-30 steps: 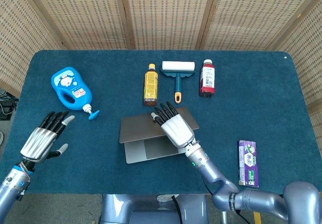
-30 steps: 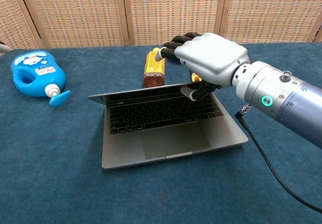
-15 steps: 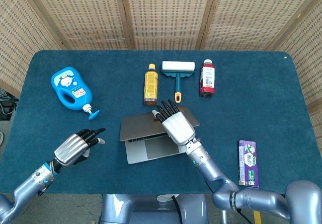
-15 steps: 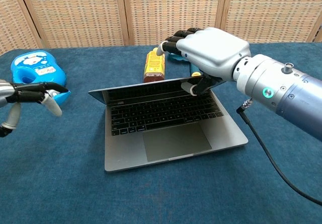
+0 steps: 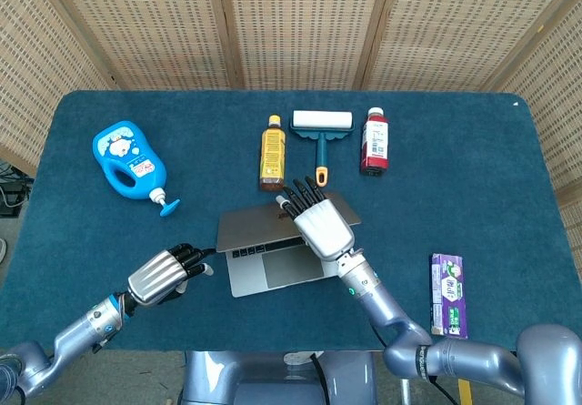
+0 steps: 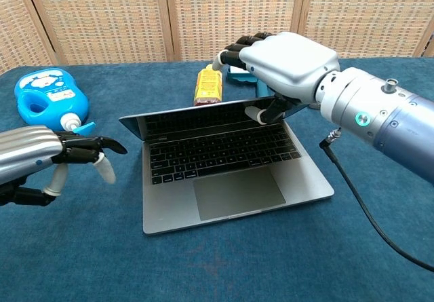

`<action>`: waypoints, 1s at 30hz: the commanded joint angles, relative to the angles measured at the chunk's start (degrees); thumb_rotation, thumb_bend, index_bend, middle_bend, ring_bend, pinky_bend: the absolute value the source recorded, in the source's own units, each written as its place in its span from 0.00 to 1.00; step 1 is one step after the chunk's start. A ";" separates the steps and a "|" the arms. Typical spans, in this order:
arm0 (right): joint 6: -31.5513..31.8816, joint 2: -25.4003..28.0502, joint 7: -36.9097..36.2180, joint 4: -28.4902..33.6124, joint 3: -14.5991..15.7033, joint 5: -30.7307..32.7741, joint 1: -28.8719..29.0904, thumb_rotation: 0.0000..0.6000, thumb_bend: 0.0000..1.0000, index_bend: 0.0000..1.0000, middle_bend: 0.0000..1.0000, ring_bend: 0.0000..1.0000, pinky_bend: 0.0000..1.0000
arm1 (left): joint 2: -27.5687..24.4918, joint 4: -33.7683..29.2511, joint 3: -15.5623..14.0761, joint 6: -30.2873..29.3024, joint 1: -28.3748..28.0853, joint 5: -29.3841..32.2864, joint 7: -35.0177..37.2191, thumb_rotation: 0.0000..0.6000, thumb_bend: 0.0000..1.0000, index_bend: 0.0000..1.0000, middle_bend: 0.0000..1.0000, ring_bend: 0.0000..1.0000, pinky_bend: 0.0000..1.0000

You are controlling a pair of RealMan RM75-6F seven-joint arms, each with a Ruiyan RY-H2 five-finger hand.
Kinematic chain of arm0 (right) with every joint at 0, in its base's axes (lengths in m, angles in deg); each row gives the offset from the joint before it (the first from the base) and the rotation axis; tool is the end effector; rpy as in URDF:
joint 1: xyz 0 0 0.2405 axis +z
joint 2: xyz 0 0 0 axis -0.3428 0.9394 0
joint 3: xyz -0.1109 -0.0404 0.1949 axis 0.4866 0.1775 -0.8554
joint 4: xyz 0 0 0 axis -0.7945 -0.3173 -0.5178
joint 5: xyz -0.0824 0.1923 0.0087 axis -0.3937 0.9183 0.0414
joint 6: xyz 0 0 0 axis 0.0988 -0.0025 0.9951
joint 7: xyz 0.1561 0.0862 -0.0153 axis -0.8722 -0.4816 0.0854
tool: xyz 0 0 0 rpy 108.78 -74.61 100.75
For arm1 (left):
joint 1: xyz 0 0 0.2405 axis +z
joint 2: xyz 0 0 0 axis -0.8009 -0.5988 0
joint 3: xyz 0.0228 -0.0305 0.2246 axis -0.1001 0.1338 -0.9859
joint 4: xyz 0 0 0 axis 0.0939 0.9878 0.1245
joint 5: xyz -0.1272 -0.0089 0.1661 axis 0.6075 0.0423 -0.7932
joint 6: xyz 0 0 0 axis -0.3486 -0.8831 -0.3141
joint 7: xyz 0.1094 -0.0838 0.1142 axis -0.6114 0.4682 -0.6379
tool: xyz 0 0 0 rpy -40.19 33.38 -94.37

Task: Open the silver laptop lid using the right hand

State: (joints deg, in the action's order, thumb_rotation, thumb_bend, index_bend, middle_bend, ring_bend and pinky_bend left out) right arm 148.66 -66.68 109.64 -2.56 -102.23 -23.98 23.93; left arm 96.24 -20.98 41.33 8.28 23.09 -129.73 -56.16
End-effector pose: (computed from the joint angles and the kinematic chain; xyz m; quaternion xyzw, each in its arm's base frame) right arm -0.0334 -0.3372 -0.0342 0.7619 -0.1772 0.4373 0.4437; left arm -0.1983 0.2627 -0.0216 -0.8354 -0.2534 -0.4076 0.2680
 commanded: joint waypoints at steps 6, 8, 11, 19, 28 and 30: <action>0.22 0.09 0.50 0.35 -0.23 0.34 0.51 1.00 0.54 0.20 0.22 0.12 0.15 | 5.60 2.16 0.95 5.65 -4.22 1.11 -2.13 1.00 0.96 0.34 0.16 0.26 0.26; 0.26 0.28 0.46 0.59 -0.31 0.64 0.54 1.00 0.54 0.20 0.22 0.12 0.15 | 7.19 3.13 0.92 6.40 -5.07 1.24 -2.40 1.00 0.96 0.34 0.16 0.26 0.26; 0.25 0.71 0.24 1.19 -0.38 1.04 0.55 1.00 0.54 0.20 0.22 0.12 0.15 | 8.56 3.91 0.53 7.38 -6.16 1.28 -2.66 1.00 0.97 0.34 0.16 0.26 0.26; 0.44 1.55 0.02 2.62 -0.57 1.75 0.73 1.00 0.54 0.20 0.22 0.12 0.15 | 10.83 5.45 -0.59 10.16 -8.31 1.75 -5.18 1.00 0.97 0.35 0.16 0.26 0.26; 0.91 2.25 -0.20 1.72 -1.09 1.94 1.24 1.00 0.54 0.21 0.22 0.12 0.15 | 12.04 5.72 -1.76 10.24 -8.82 2.51 -6.63 1.00 0.97 0.35 0.16 0.26 0.26; 1.19 2.54 -0.04 0.80 -1.83 1.93 1.64 1.00 0.54 0.21 0.22 0.12 0.15 | 12.09 5.64 -1.85 9.96 -8.79 2.79 -6.58 1.00 0.97 0.35 0.16 0.26 0.26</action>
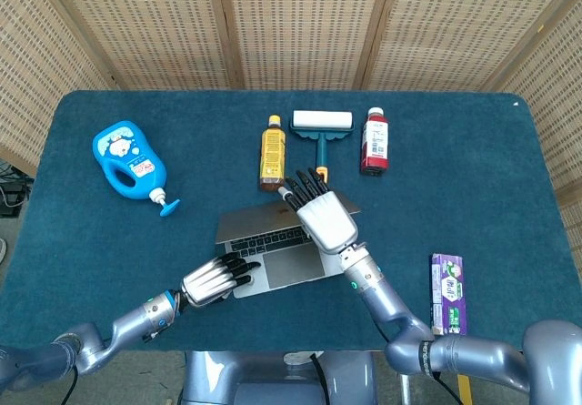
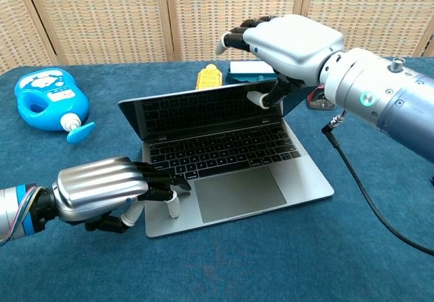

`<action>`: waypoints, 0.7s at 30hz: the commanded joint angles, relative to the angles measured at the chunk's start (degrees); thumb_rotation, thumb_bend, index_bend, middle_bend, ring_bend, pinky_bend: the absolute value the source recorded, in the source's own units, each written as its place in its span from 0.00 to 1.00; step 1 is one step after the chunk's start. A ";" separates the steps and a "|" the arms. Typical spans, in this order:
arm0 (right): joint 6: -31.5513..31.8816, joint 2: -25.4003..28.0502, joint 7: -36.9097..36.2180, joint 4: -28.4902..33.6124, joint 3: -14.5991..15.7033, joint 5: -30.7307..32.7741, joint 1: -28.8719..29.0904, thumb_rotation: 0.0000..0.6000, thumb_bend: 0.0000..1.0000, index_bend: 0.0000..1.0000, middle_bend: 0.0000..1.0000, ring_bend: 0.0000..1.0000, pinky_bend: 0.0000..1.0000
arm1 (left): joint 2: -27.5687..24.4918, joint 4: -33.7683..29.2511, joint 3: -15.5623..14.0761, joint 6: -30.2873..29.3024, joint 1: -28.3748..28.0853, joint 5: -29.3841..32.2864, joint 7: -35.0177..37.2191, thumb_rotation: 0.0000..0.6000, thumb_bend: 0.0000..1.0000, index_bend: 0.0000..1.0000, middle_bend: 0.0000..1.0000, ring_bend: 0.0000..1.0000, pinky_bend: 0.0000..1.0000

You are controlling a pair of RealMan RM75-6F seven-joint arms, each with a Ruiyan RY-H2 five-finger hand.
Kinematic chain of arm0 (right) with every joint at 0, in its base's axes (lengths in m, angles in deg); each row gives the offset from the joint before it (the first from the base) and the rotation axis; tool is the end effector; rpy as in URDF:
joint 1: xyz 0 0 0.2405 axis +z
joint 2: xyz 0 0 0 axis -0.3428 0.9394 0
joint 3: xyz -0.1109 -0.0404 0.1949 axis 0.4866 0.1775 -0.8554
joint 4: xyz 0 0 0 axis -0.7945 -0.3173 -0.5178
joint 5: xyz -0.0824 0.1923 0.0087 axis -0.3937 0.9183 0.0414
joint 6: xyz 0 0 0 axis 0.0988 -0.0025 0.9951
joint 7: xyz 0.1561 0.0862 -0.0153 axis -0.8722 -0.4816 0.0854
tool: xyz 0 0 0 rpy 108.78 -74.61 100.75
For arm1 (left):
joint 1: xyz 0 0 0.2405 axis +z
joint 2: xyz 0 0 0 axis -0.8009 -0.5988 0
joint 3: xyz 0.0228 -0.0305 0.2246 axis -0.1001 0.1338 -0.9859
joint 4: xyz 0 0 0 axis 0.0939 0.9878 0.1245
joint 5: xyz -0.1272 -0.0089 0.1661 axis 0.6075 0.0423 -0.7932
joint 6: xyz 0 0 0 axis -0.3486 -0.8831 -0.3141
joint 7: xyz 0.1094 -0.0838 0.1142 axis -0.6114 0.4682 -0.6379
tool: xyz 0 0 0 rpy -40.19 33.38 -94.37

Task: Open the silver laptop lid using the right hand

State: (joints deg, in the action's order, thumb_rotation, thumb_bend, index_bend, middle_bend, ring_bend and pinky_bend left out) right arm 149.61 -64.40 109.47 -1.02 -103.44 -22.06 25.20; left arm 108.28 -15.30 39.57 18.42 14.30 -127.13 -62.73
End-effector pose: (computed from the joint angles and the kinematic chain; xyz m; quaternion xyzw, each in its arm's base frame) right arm -0.0290 -0.3475 -0.0175 0.7493 -0.1782 0.4465 0.4555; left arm -0.1572 0.2663 -0.1010 -0.8856 -0.1989 -0.3582 0.2186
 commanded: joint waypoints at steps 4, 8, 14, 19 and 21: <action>0.23 0.69 -0.49 -2.30 -2.30 1.30 1.04 1.00 0.54 0.21 0.22 0.12 0.15 | 0.06 0.14 -0.56 0.16 -0.13 0.78 -0.27 1.00 0.97 0.35 0.16 0.26 0.26; 0.05 1.03 -1.01 -3.71 -3.56 2.80 1.58 1.00 0.54 0.21 0.22 0.12 0.15 | 0.29 0.32 -0.87 0.18 -0.22 1.21 -0.33 1.00 0.97 0.35 0.16 0.26 0.26; -0.26 0.67 -1.70 -6.46 -5.13 4.64 2.80 1.00 0.54 0.21 0.23 0.12 0.15 | 0.58 0.65 -1.27 0.06 -0.34 1.64 -0.47 1.00 0.97 0.35 0.16 0.26 0.26; -1.55 -0.54 -1.99 -10.57 -6.67 6.62 4.92 1.00 0.54 0.21 0.23 0.12 0.15 | 0.78 0.66 -1.56 -0.07 -0.42 1.95 -0.65 1.00 0.97 0.35 0.16 0.26 0.26; -2.11 -1.09 -1.89 -12.48 -7.38 7.56 5.92 1.00 0.54 0.21 0.23 0.12 0.15 | 0.84 0.66 -1.75 -0.04 -0.46 2.00 -0.81 1.00 0.97 0.35 0.16 0.26 0.26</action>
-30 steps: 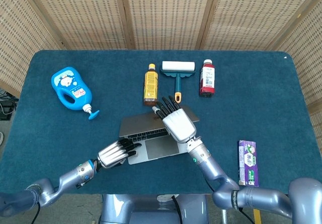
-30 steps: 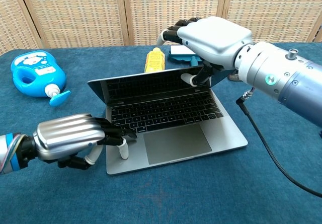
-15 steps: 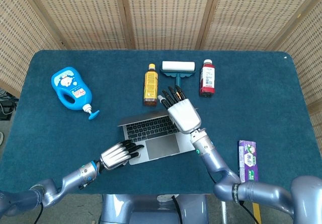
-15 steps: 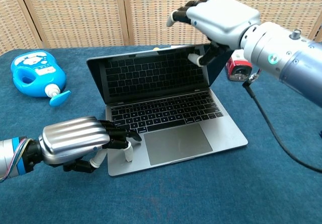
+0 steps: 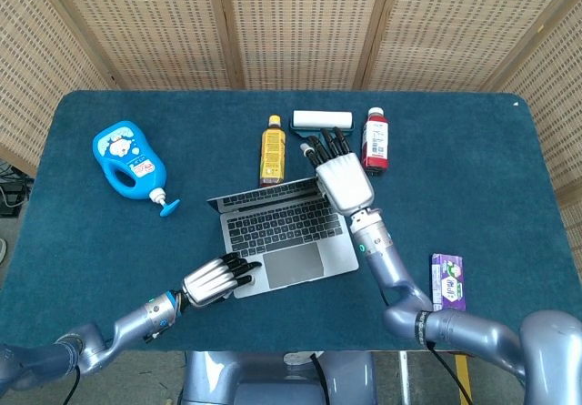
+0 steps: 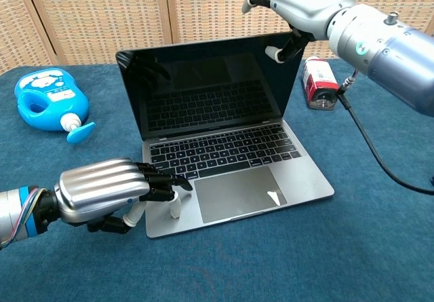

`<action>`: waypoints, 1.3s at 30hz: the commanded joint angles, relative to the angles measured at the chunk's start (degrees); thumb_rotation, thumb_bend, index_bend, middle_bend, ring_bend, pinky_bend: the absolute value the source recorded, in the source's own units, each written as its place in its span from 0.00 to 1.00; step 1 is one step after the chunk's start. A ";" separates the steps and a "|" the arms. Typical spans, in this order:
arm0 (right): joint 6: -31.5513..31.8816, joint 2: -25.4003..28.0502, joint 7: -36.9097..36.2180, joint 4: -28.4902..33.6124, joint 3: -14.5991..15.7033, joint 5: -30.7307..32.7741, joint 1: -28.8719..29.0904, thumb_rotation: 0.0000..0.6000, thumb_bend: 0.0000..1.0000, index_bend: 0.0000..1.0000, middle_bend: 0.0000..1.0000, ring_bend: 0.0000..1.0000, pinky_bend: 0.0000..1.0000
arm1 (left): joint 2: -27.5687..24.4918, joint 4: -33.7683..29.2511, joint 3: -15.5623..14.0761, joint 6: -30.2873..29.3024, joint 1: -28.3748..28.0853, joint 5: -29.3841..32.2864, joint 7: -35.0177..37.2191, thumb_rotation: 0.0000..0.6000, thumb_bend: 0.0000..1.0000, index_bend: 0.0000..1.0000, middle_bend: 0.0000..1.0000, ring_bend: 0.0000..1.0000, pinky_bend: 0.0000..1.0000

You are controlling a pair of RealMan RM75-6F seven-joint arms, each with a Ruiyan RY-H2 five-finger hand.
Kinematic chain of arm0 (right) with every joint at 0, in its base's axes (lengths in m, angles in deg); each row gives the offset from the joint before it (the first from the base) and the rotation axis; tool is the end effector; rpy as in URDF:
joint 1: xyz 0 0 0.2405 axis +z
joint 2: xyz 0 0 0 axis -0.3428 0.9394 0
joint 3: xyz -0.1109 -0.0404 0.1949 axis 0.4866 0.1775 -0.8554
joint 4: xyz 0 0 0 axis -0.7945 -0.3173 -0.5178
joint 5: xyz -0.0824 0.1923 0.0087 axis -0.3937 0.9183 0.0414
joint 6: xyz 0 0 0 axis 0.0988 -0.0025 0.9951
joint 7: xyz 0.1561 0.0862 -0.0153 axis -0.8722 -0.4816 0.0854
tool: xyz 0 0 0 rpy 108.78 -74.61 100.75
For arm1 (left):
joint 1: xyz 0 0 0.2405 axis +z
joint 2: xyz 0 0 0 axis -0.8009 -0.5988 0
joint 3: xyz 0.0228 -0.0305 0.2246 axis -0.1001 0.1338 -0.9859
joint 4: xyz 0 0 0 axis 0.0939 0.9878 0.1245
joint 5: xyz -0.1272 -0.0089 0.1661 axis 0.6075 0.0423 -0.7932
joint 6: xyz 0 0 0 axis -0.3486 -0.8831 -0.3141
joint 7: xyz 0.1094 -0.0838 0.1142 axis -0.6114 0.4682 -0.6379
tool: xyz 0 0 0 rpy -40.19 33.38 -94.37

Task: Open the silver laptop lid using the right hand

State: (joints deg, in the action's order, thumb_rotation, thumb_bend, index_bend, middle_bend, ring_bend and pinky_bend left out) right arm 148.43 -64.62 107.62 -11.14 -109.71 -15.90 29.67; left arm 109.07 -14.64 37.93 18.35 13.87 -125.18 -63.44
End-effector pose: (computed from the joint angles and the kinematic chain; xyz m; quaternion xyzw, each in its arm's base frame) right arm -0.0365 -0.4076 0.0135 0.7043 -0.1842 0.4406 0.5253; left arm -0.1611 0.2645 -0.1053 -0.8880 -0.2014 -0.3496 0.2206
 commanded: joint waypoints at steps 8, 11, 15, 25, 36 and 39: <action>-2.77 -2.79 -0.11 -8.19 -3.01 4.77 4.64 1.00 0.54 0.21 0.23 0.12 0.15 | 0.20 -0.22 -0.16 0.28 -0.32 0.72 -0.29 1.00 0.97 0.35 0.16 0.26 0.26; -3.18 -3.46 0.04 -10.12 -3.42 5.60 5.72 1.00 0.54 0.21 0.23 0.12 0.15 | 0.18 -0.27 -0.29 0.33 -0.33 0.91 -0.28 1.00 0.97 0.35 0.16 0.26 0.26; -3.68 -4.02 0.79 -12.68 -3.98 7.22 6.96 1.00 0.54 0.21 0.23 0.12 0.15 | 0.44 0.37 -0.61 0.25 -0.15 1.08 -0.34 1.00 0.97 0.35 0.16 0.26 0.26; -2.26 -2.99 0.96 -12.20 -4.01 8.59 7.33 1.00 0.54 0.21 0.23 0.12 0.15 | 0.50 0.54 -0.66 -1.25 -0.10 1.13 0.87 1.00 0.97 0.35 0.16 0.26 0.26; 5.04 4.37 -0.02 -0.37 -0.27 3.56 1.68 1.00 0.43 0.22 0.23 0.12 0.00 | -3.55 -4.58 0.59 -9.11 1.72 0.96 2.55 1.00 0.95 0.25 0.12 0.24 0.25; 7.20 7.80 -1.50 3.71 0.72 1.86 -0.87 1.00 0.36 0.21 0.22 0.12 0.00 | -6.26 -7.68 1.00 -11.38 1.95 0.64 2.94 1.00 0.79 0.18 0.07 0.20 0.22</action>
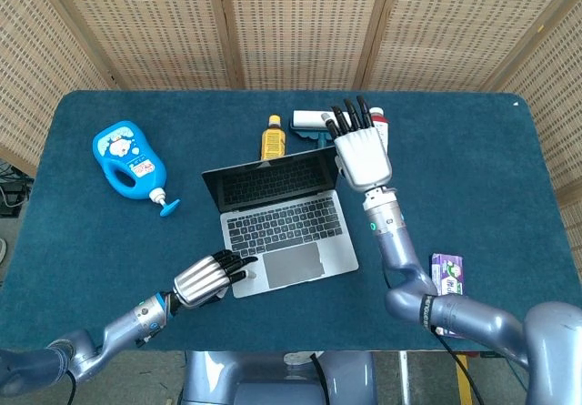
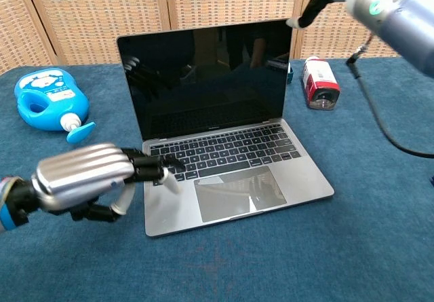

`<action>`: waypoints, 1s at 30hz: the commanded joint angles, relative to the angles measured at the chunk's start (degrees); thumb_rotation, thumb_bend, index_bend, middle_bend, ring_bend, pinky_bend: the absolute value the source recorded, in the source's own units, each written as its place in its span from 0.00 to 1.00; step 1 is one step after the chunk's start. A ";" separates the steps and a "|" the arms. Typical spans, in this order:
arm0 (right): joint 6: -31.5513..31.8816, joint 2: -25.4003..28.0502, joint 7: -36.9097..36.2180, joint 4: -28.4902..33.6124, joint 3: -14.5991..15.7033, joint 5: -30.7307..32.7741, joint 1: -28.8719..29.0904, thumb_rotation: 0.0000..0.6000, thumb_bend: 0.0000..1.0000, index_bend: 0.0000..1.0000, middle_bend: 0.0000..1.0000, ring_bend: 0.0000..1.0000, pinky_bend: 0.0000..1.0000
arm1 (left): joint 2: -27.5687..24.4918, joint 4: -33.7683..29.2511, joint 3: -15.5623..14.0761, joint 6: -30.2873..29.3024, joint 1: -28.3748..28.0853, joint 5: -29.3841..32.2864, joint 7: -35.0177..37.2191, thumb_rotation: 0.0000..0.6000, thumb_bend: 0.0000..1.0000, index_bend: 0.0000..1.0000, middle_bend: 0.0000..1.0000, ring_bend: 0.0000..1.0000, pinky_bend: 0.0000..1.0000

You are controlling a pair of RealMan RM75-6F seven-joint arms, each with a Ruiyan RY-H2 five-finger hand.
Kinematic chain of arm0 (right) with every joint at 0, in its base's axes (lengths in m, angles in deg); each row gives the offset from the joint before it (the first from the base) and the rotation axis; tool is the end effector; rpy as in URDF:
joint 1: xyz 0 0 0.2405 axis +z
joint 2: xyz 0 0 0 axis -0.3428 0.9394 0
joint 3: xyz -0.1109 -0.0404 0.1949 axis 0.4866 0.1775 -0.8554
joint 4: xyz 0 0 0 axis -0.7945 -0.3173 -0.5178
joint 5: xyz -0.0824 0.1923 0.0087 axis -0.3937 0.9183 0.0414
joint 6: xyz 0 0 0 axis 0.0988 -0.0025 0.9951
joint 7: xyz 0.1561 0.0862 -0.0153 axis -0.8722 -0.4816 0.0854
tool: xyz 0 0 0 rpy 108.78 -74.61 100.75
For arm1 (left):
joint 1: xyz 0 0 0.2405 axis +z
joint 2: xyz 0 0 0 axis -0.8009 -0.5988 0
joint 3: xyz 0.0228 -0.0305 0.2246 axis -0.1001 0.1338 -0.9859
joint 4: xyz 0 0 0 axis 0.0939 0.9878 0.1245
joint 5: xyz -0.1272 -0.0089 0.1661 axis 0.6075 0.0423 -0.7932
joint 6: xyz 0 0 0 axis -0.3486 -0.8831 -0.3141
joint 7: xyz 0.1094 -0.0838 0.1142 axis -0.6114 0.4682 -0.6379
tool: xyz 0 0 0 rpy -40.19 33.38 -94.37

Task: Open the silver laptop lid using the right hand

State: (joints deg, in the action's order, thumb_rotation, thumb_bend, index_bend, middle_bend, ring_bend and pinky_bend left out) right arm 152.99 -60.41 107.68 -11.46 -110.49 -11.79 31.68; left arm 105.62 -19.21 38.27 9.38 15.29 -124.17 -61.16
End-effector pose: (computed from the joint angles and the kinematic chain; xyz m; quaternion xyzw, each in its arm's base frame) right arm -0.0411 -0.4280 0.0574 0.6608 -0.1711 0.4503 0.5756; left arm -0.1487 0.2650 -0.0708 -0.8461 -0.2243 -0.4252 0.2303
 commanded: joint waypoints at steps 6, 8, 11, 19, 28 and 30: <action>6.21 12.02 -5.73 12.83 4.08 -4.56 -9.58 1.00 0.12 0.19 0.18 0.11 0.00 | -10.62 -10.27 1.00 -9.67 2.75 -1.63 -0.04 1.00 0.08 0.06 0.00 0.03 0.12; 7.87 15.12 -7.77 15.32 5.73 -6.11 -12.52 1.00 0.03 0.17 0.15 0.08 0.00 | -13.53 -11.99 1.04 -13.14 4.75 -1.67 -1.50 1.00 0.01 0.03 0.00 0.01 0.10; 9.71 18.44 -9.61 17.69 8.06 -7.76 -16.11 1.00 0.00 0.12 0.10 0.03 0.00 | -16.60 -13.41 0.52 -16.85 7.52 -1.32 -0.68 1.00 0.00 0.00 0.00 0.00 0.09; 18.23 24.02 -11.64 26.06 15.03 -11.21 -27.54 1.00 0.00 0.00 0.00 0.00 0.00 | -22.11 -13.76 -0.06 -25.10 18.62 6.46 4.41 1.00 0.00 0.00 0.00 0.00 0.00; 28.65 22.69 -20.43 18.05 21.51 -22.62 -37.31 1.00 0.00 0.01 0.00 0.00 0.00 | -26.10 -22.02 1.01 -26.08 28.35 17.21 5.27 1.00 0.00 0.00 0.00 0.00 0.00; 29.68 22.39 -21.72 16.21 21.76 -23.52 -38.39 1.00 0.00 0.01 0.00 0.00 0.00 | -26.74 -23.21 1.24 -26.28 29.39 17.69 4.76 1.00 0.00 0.00 0.00 0.00 0.00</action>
State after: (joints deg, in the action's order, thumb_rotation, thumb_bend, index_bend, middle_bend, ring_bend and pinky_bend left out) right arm 180.93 -37.42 88.23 7.30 -89.99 -33.34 -4.59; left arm 79.77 -41.34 39.31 -16.63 43.72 -107.37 -56.08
